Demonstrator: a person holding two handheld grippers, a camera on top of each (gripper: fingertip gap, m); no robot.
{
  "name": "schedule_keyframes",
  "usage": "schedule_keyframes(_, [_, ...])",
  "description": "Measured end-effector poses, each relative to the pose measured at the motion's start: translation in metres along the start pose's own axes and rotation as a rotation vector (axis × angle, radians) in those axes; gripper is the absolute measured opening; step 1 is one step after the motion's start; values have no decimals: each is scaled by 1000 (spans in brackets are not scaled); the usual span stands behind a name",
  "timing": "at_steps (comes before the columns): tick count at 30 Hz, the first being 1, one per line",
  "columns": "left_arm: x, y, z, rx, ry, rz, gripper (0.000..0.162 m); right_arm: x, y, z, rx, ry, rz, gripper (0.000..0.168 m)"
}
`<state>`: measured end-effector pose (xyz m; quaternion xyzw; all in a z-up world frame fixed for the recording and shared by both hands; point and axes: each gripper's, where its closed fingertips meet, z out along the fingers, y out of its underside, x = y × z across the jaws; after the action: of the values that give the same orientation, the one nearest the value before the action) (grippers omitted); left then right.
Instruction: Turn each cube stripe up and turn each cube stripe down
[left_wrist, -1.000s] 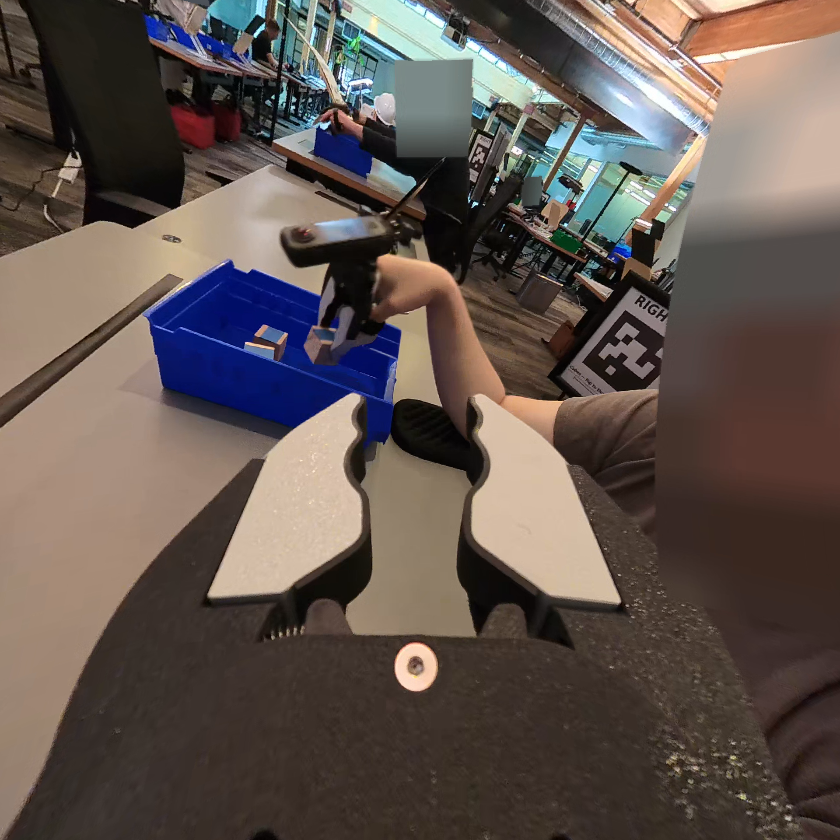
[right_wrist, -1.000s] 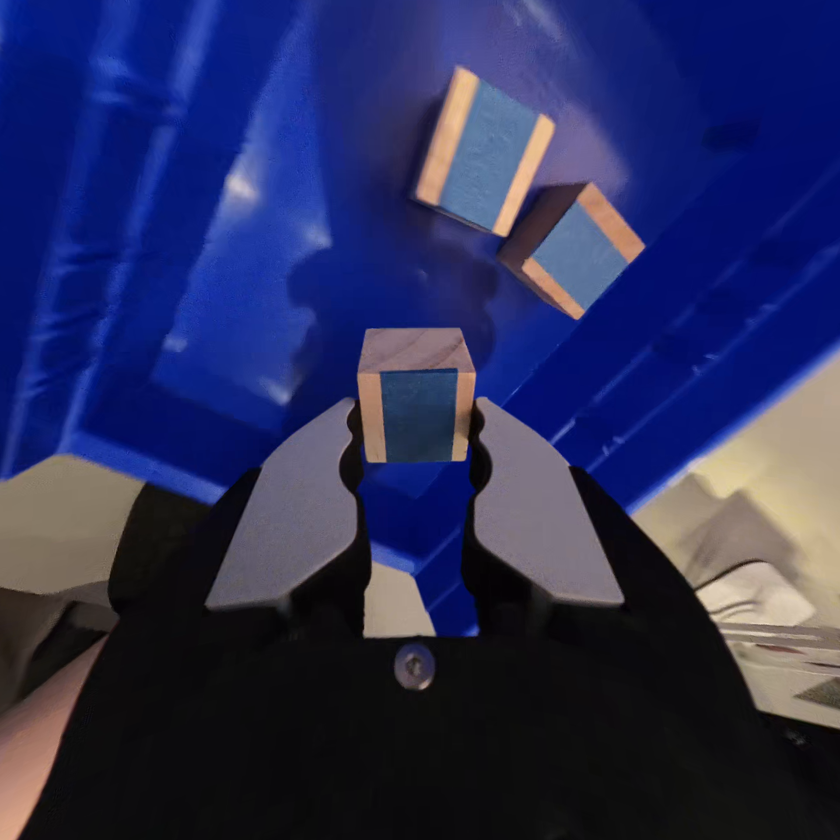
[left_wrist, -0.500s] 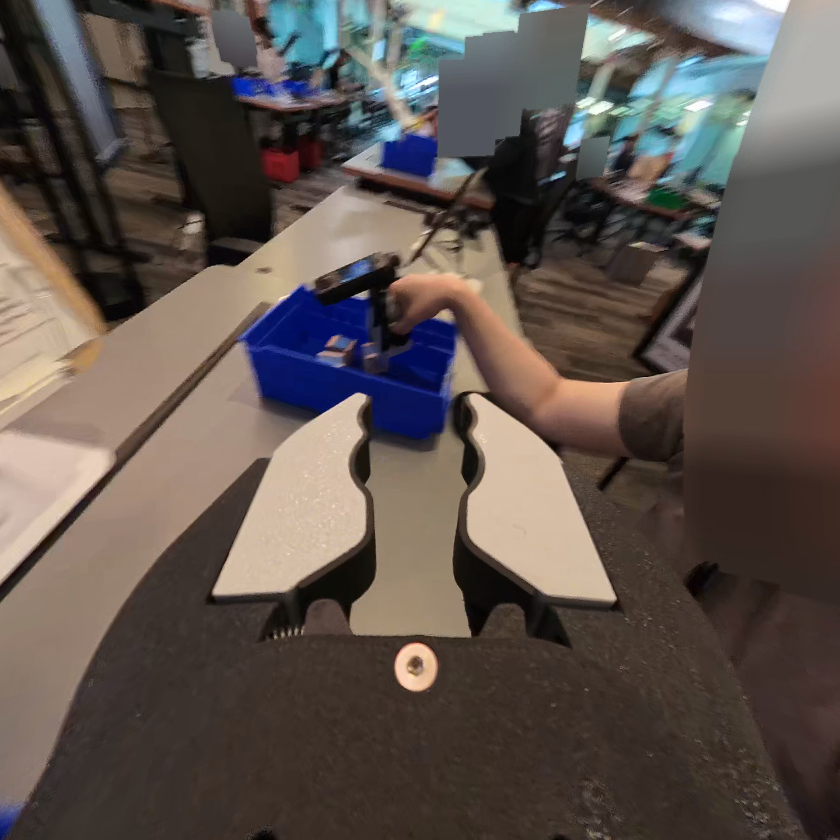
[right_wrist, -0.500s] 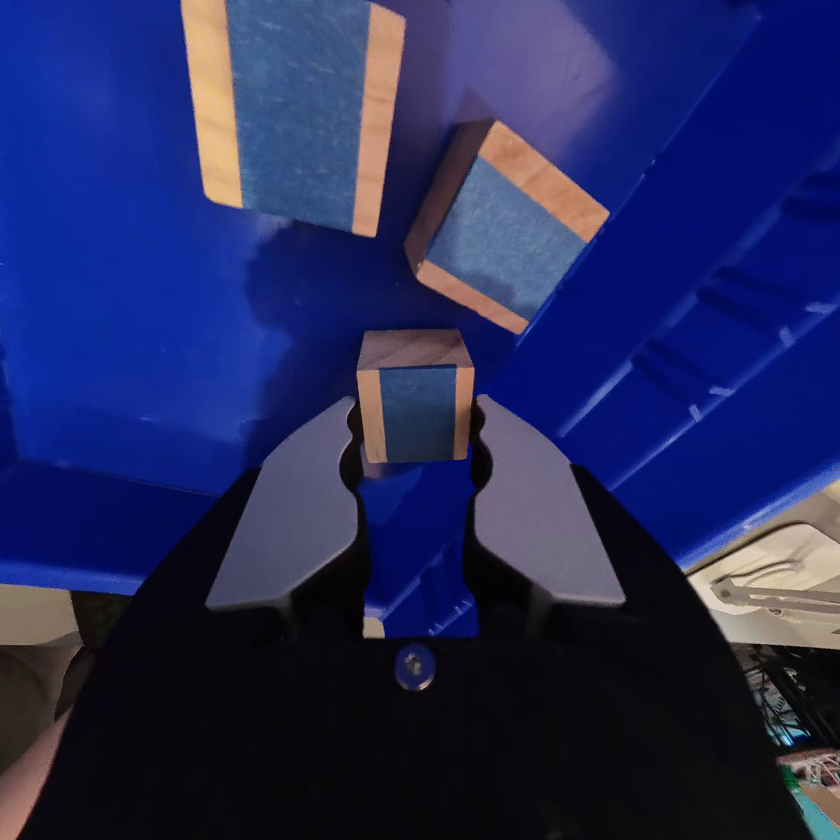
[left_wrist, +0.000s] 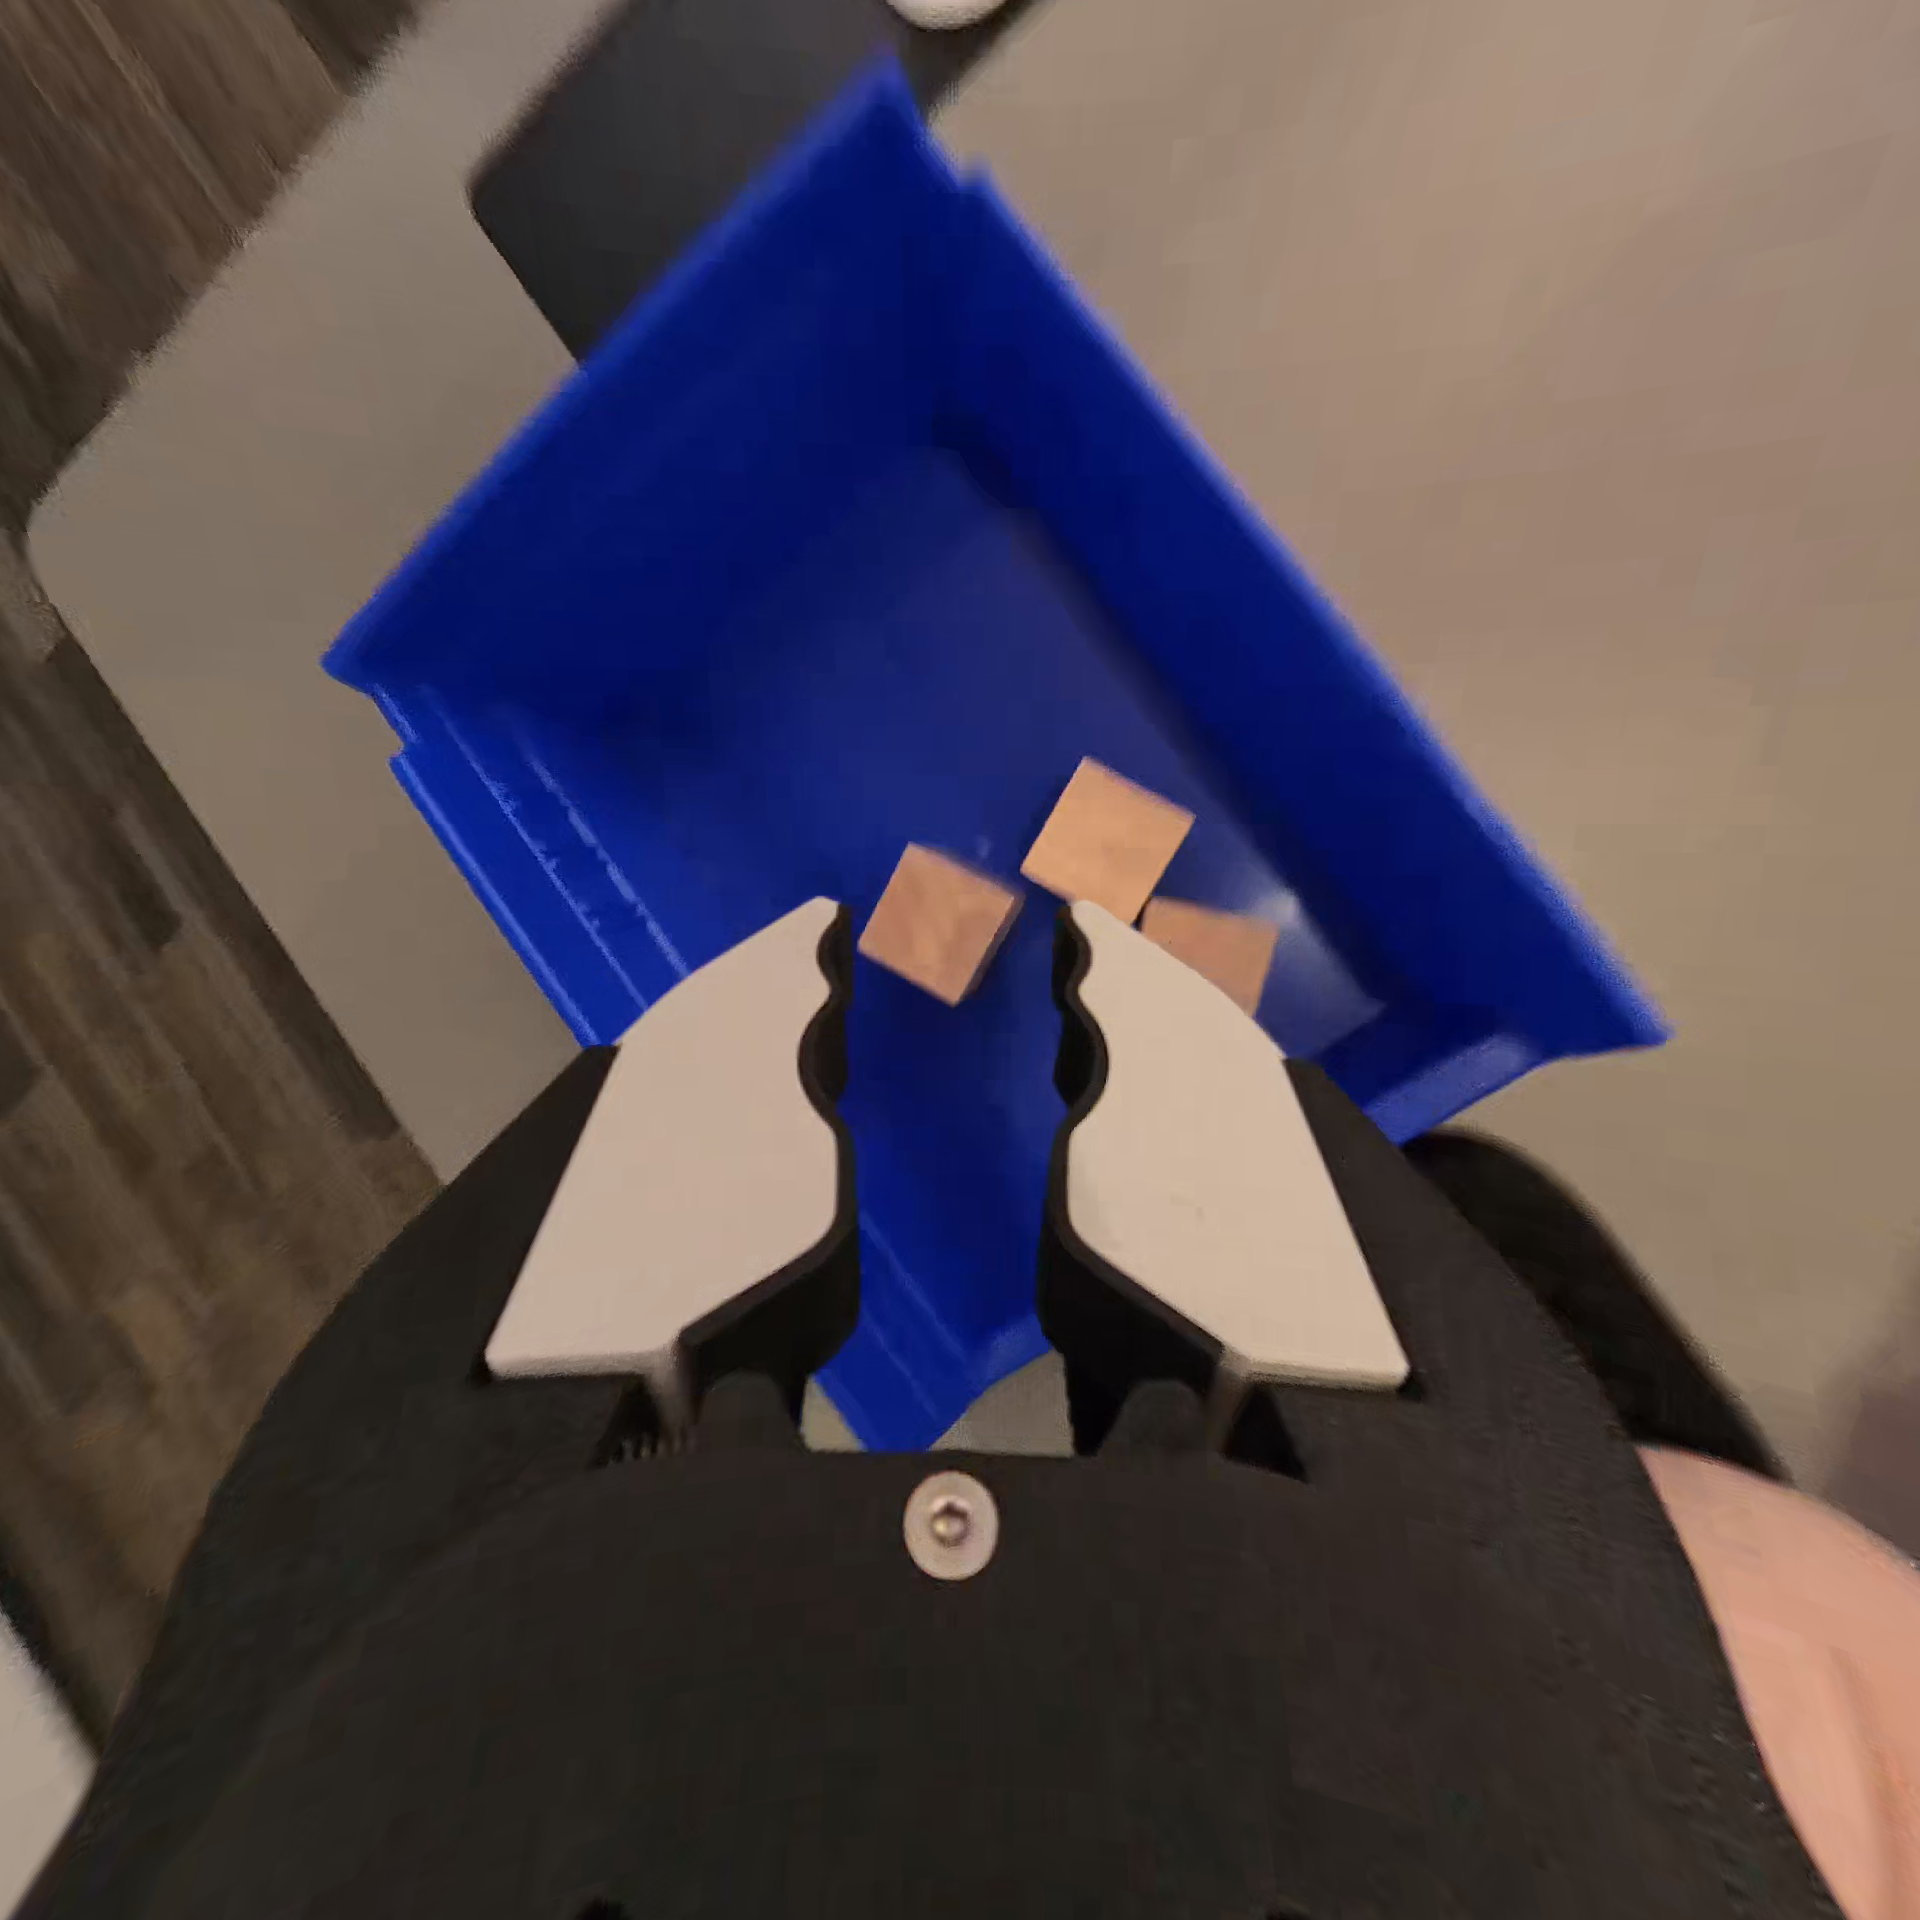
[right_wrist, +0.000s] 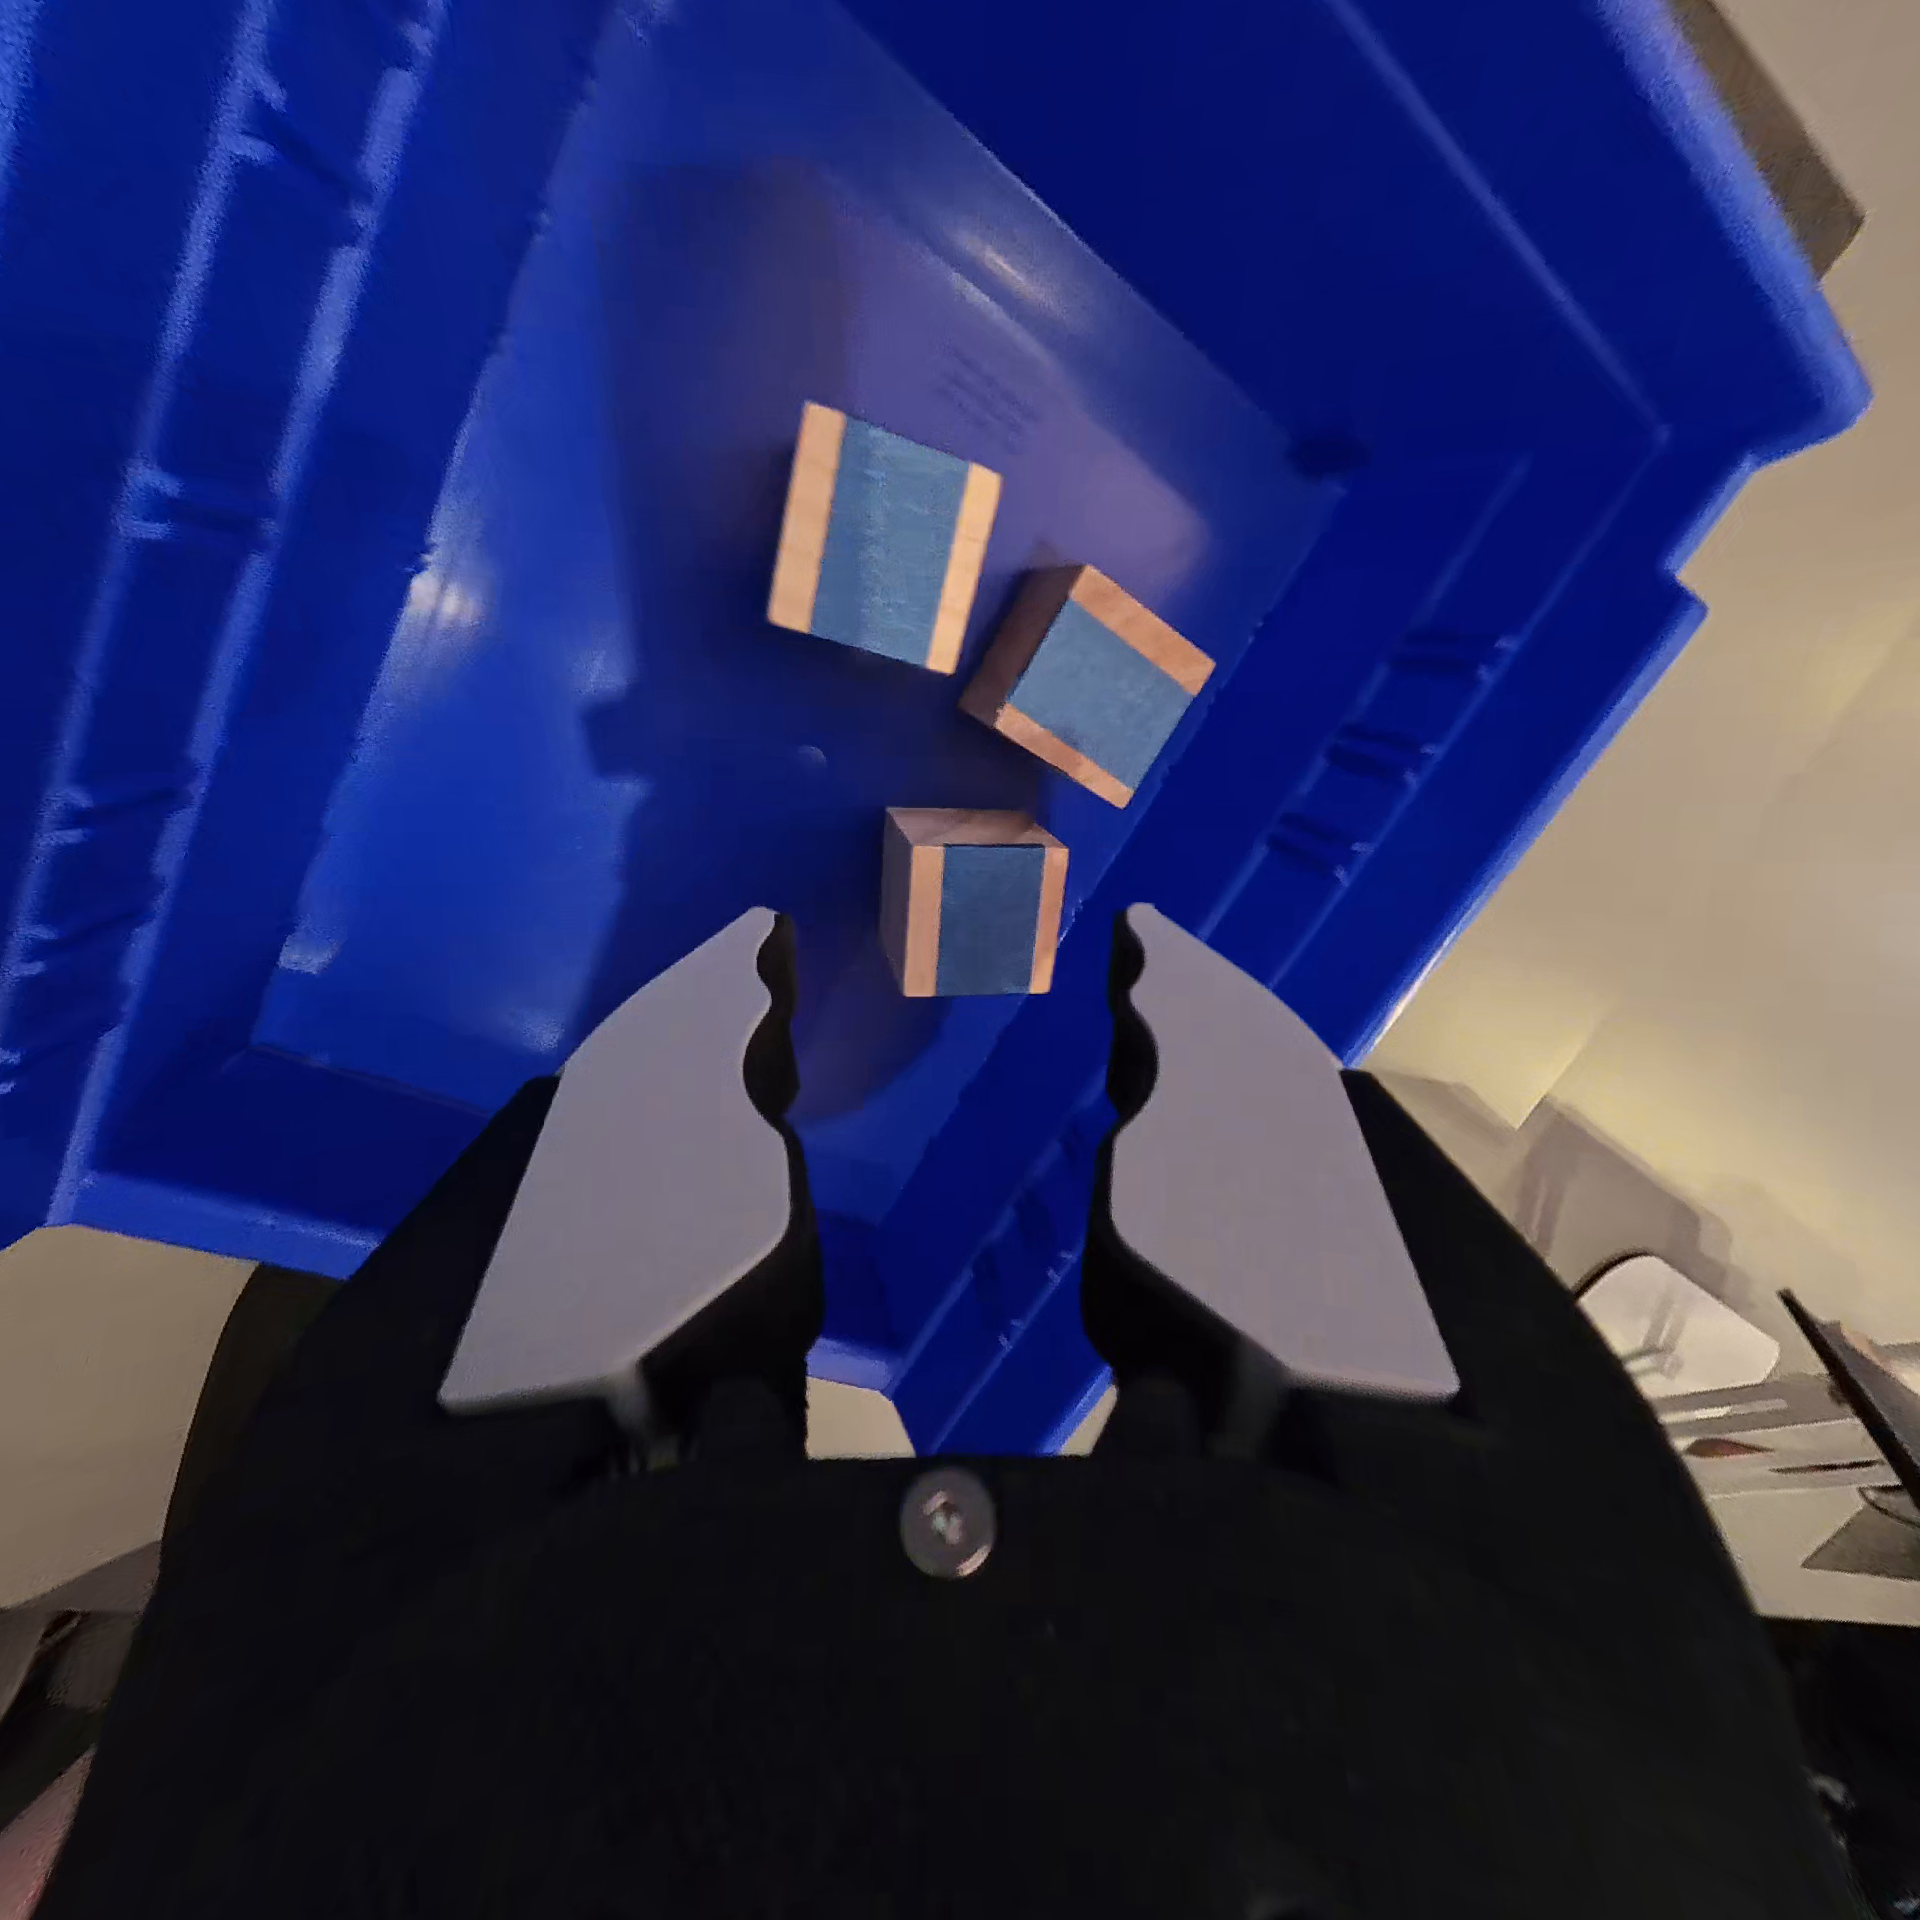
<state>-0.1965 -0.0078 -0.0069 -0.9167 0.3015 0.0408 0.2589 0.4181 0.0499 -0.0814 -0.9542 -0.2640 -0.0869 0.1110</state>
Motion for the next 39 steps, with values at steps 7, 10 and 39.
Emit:
schedule_keyframes(7, [-8, 39, 45, -134, 17, 204, 40, -12, -4, -2, 0, -3, -61, 60])
schedule_keyframes(10, [-3, 47, 64, -176, 71, 229, 41, -12, -1, 0, -14, 4, -71, 60])
schedule_keyframes(39, [-26, -9, 51, -14, -131, 250, 46, -3, 2, -89, 238, 194, 35, 54])
